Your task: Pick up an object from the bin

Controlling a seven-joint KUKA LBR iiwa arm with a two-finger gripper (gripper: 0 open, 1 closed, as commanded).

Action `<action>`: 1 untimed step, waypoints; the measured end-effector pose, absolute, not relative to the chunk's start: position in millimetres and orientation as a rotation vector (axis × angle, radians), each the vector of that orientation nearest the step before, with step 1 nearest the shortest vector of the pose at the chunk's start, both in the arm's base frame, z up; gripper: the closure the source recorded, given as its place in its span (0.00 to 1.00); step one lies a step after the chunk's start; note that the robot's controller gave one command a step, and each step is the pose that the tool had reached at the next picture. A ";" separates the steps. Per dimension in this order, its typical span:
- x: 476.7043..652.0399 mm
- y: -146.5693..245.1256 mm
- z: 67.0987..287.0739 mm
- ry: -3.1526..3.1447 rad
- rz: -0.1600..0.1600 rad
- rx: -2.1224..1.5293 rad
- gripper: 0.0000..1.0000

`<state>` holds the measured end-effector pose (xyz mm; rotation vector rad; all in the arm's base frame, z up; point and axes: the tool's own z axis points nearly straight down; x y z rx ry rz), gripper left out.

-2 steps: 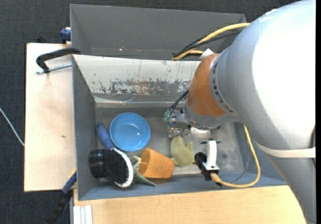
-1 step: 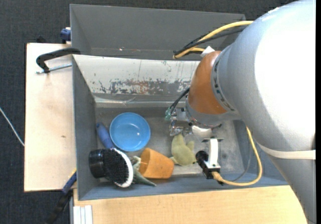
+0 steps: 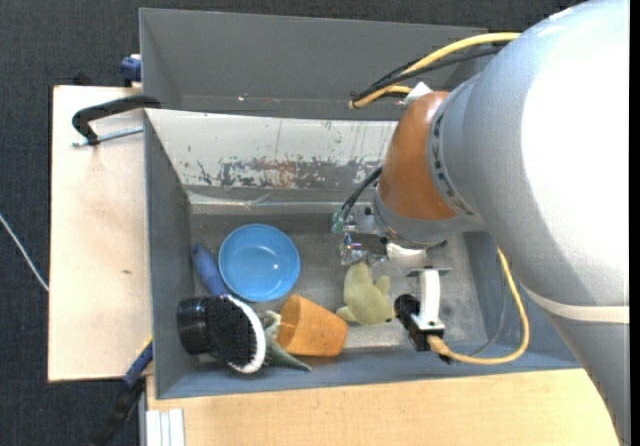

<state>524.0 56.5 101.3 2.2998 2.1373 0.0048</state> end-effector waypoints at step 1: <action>524.7 57.0 106.7 2.139 0.004 2.299 1.00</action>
Offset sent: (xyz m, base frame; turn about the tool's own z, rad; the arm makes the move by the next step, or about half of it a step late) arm 0.0001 0.0000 0.0050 0.0000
